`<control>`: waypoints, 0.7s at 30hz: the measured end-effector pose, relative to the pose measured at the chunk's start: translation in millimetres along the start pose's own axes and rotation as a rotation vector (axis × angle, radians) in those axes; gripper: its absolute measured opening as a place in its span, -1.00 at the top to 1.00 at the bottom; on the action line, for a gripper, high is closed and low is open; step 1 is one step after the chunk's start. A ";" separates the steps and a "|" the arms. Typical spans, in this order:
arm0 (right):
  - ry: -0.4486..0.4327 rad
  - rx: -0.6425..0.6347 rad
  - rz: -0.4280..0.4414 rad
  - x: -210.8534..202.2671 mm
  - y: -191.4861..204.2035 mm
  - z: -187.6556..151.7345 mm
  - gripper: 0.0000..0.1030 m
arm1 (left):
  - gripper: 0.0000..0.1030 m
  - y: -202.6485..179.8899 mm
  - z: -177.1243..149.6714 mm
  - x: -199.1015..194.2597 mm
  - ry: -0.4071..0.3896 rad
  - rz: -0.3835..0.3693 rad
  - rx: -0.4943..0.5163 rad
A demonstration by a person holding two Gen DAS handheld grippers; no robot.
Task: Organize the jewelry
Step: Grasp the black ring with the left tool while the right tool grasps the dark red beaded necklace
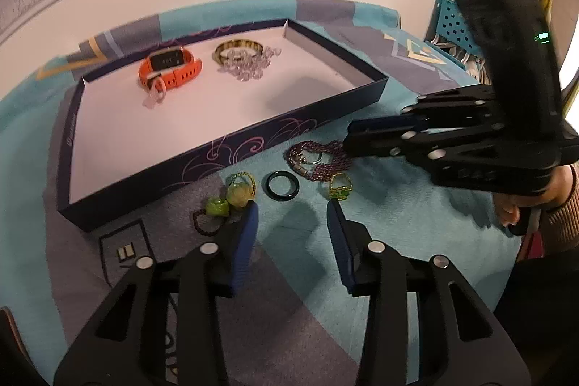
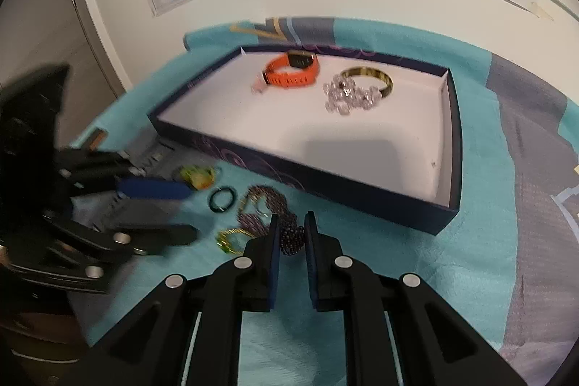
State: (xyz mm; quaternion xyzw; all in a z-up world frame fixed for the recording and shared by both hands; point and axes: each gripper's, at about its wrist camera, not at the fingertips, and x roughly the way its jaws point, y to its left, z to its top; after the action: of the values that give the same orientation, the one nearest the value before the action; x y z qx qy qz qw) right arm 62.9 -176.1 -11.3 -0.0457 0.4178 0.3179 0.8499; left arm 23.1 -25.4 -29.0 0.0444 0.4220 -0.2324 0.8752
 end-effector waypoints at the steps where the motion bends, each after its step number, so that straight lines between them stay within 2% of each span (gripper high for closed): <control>1: -0.017 0.007 0.017 -4.5 -0.4 1.8 0.78 | 0.33 1.2 0.8 1.9 0.006 -0.002 -0.005; 10: -0.098 0.021 0.061 -27.9 0.8 15.9 0.78 | 0.36 2.6 10.7 12.9 0.020 -0.001 -0.015; 18: -0.078 0.044 0.040 -26.1 -9.1 9.8 0.78 | 0.36 -2.8 15.5 18.2 0.023 0.038 0.011; 21: -0.064 0.049 0.034 -24.2 -11.7 6.2 0.78 | 0.49 -5.0 16.1 19.7 0.025 0.071 0.025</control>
State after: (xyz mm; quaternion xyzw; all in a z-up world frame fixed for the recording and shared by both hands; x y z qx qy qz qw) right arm 63.1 -195.3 8.4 -0.0076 0.3989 0.3234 0.8580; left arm 43.0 -41.4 -33.1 0.0731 0.4281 -0.2060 0.8769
